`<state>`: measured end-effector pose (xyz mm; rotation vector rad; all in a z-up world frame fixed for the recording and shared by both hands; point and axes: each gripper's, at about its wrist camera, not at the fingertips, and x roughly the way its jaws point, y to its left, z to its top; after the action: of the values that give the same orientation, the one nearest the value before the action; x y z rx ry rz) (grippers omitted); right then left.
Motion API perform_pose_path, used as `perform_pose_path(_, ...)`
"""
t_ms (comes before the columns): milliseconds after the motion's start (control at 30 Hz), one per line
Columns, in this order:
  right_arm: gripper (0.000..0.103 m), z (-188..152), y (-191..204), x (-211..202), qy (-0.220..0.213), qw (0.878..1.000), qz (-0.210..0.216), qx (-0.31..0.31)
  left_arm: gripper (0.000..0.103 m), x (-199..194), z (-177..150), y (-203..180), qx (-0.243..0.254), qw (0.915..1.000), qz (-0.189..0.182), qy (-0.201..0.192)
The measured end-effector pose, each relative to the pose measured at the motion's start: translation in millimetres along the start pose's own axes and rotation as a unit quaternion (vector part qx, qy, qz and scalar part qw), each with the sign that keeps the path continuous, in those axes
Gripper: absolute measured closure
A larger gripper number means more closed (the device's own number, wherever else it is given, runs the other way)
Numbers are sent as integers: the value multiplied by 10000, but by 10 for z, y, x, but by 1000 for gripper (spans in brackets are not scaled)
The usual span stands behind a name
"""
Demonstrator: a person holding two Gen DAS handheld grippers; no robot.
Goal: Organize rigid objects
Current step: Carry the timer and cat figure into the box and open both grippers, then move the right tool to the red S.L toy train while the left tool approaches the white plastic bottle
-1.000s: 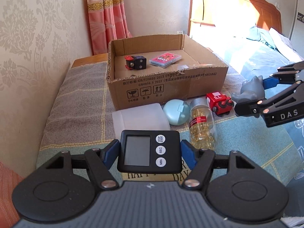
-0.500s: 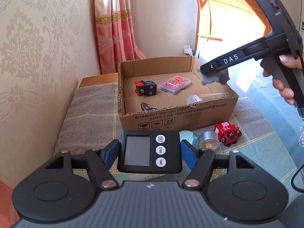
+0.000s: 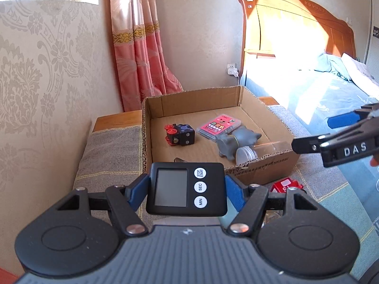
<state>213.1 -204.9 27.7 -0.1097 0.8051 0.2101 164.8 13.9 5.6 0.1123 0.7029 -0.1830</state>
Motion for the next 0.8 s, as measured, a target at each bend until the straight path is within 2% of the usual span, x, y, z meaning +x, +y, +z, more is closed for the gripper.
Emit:
perform_pose_path(300, 0, -424, -3, -165, 52, 9991, -200, 370, 34, 282, 291, -22, 186, 9998, 44, -12)
perform_pose_path(567, 0, -536, -56, -179, 139, 9985, -217, 489, 34, 803, 522, -67, 344, 9990, 158, 225)
perform_pose_path(633, 0, -540, -110, -174, 137, 9980, -265, 561, 28, 845, 556, -69, 327, 9993, 165, 86)
perform_pose_path(700, 0, -552, -163, -172, 139, 9974, -301, 636, 4, 812, 588, -74, 296, 9995, 116, -36)
perform_pose_path(800, 0, -581, -212, -163, 149, 9969, -367, 679, 3, 673, 605, -105, 370, 9990, 123, -228)
